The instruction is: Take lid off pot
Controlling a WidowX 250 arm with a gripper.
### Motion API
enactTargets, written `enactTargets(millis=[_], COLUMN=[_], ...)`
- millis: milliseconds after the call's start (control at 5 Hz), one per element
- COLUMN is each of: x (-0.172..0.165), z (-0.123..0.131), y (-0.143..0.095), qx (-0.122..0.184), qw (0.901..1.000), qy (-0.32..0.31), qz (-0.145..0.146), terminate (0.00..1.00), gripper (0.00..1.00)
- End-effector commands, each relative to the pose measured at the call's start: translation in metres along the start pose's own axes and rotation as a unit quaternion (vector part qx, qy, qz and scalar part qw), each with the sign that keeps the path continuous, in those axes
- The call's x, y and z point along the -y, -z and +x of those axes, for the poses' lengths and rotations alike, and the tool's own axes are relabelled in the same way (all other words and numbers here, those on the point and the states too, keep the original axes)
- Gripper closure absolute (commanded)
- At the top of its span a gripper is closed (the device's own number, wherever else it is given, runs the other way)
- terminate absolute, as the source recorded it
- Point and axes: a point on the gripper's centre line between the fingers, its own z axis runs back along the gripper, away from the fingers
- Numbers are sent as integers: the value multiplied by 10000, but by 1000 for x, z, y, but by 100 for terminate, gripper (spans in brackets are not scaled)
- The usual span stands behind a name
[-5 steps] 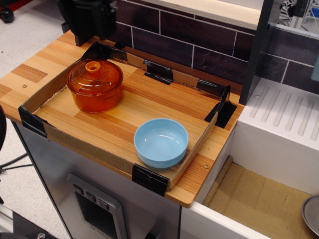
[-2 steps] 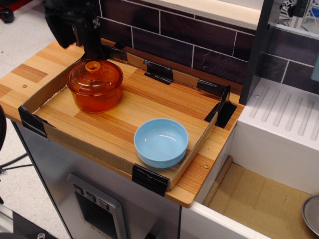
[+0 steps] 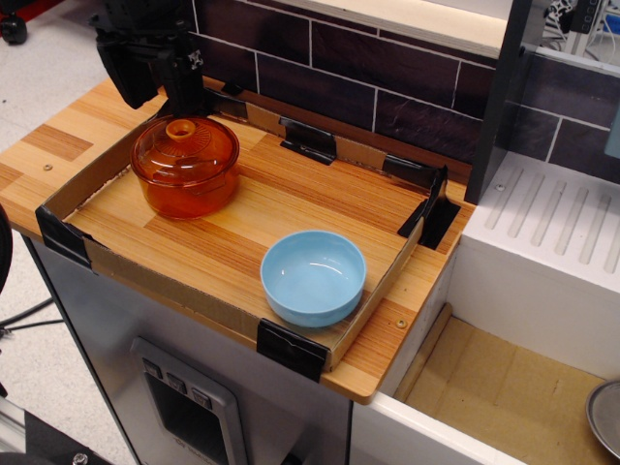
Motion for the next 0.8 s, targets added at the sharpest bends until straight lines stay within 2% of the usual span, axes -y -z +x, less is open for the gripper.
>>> enactTargets(millis=[0, 200, 400, 600], x=[15, 22, 26, 27], z=[6, 5, 3, 0], y=[0, 11, 18, 19], qx=[222, 215, 86, 125], qw=[9997, 9997, 9996, 9993], qy=[46, 38, 197, 239], qz=[98, 147, 191, 241], terminate=[0, 0, 0, 0], gripper=[0, 0, 100, 100])
